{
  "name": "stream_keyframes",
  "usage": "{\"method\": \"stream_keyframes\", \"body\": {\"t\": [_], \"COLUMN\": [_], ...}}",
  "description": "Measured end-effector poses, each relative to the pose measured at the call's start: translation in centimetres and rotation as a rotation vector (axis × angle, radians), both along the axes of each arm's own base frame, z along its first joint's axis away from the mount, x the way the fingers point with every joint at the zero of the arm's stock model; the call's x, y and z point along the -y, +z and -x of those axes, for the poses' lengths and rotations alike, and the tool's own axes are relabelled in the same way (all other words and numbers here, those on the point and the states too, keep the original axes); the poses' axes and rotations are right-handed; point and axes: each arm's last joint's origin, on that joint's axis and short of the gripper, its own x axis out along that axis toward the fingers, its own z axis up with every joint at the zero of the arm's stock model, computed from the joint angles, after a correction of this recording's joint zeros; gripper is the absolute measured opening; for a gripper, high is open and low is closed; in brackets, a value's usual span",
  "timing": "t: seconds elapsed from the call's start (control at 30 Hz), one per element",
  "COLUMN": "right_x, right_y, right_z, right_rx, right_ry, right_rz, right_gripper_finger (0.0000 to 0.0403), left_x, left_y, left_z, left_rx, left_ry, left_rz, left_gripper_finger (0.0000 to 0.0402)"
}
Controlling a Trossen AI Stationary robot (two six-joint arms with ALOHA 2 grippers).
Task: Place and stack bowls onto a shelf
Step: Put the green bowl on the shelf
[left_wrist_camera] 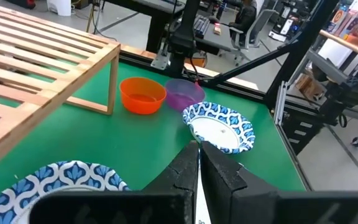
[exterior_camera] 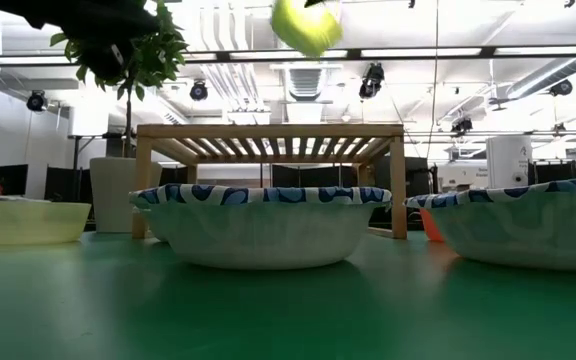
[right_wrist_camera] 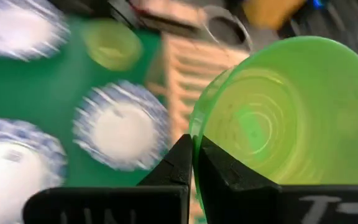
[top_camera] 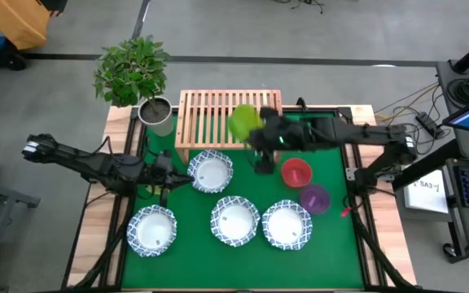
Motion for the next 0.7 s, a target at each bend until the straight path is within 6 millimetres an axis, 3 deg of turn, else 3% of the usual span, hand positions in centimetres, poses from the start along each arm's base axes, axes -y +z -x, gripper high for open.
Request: {"method": "stream_keyframes", "body": {"t": [0.17, 0.27, 0.47, 0.7], "right_x": [6.3, 8.9, 11.4, 12.3], "right_y": [-2.3, -3.7, -5.6, -7.0], "right_z": [0.6, 0.3, -0.5, -1.3], "right_rx": [-0.17, -0.221, -0.279, -0.319], "right_ry": [-0.192, -0.219, -0.227, -0.218], "right_rz": [-0.037, -0.076, -0.074, -0.061], "right_gripper_finger": [0.0008, 0.0008, 0.0009, 0.0009], "left_x": [0.1, 0.1, 0.1, 0.1], "left_y": [-0.2, -0.2, -0.2, -0.2], "left_z": [-0.2, -0.2, -0.2, -0.2], "left_rx": [-0.011, -0.012, -0.011, -0.011], "left_ry": [-0.001, -0.002, -0.001, -0.001], "left_rz": [0.011, 0.017, 0.024, 0.024], "left_gripper_finger": [0.0, 0.0, 0.0, 0.0]}}
